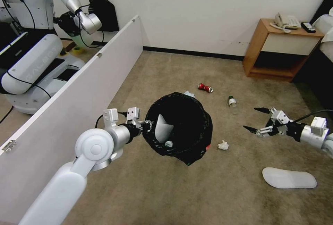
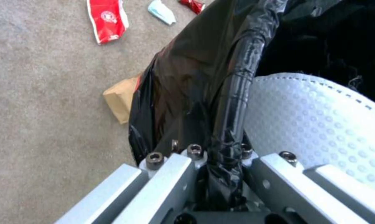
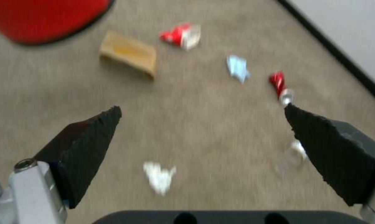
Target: Pick up the trash bin and place the garbage on the floor into it.
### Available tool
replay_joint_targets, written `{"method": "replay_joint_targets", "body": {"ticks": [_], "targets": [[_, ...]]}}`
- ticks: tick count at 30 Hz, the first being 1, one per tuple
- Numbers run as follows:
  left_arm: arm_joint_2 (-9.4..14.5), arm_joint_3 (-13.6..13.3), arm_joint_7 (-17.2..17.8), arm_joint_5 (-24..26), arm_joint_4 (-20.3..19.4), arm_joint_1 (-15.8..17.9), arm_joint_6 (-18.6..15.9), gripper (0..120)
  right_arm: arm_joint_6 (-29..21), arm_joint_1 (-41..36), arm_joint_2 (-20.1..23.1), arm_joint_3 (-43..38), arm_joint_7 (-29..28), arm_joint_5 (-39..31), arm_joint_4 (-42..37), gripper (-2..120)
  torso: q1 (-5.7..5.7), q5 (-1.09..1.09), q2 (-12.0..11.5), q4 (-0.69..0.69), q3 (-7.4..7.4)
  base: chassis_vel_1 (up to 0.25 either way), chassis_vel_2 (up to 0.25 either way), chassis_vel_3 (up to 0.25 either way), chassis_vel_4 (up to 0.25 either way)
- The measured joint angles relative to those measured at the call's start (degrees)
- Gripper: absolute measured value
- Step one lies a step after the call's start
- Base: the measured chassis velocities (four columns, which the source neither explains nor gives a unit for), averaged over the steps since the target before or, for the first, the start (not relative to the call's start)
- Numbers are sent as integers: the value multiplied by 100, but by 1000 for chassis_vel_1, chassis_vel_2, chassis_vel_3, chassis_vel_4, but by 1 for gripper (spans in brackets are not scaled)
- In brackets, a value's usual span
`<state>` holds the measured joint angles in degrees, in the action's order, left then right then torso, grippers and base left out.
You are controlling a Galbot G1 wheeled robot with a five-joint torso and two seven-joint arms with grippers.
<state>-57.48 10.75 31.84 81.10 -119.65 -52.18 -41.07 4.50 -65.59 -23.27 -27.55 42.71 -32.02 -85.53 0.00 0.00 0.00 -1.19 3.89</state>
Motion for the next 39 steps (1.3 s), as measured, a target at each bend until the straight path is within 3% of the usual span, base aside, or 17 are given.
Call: {"method": "replay_joint_targets", "body": {"ticks": [10, 19, 31, 33, 39], "targets": [[-118, 36, -66, -204, -64, -140, 13, 0, -52, 23, 136, 56, 274, 106, 352, 100, 0, 0, 0, 0, 0, 0, 0, 0, 0], [-69, -28, -79, -249, -41, 1, 15, 0, -6, -59, 144, -82, 641, 232, 486, 100, 0, 0, 0, 0, 0, 0, 0, 0, 0], [-94, -30, -119, -342, -90, -34, 14, 0, -229, 124, 333, 11, 1311, 1218, 1219, 100, 0, 1, 0, 0, 0, 0, 0, 0, 0], [-94, 10, -142, -403, -155, -129, 14, 0, -745, 152, 432, 9, 1430, 1767, 1258, 100, 0, -1, 1, 0, 0, 0, 0, 0, 0], [-133, 89, -163, -495, -240, -287, 14, 0, -984, 226, 493, 67, 1557, 2130, 1583, 100, 0, 0, 1, 0, 0, 0, 0, 0, 0]]}}
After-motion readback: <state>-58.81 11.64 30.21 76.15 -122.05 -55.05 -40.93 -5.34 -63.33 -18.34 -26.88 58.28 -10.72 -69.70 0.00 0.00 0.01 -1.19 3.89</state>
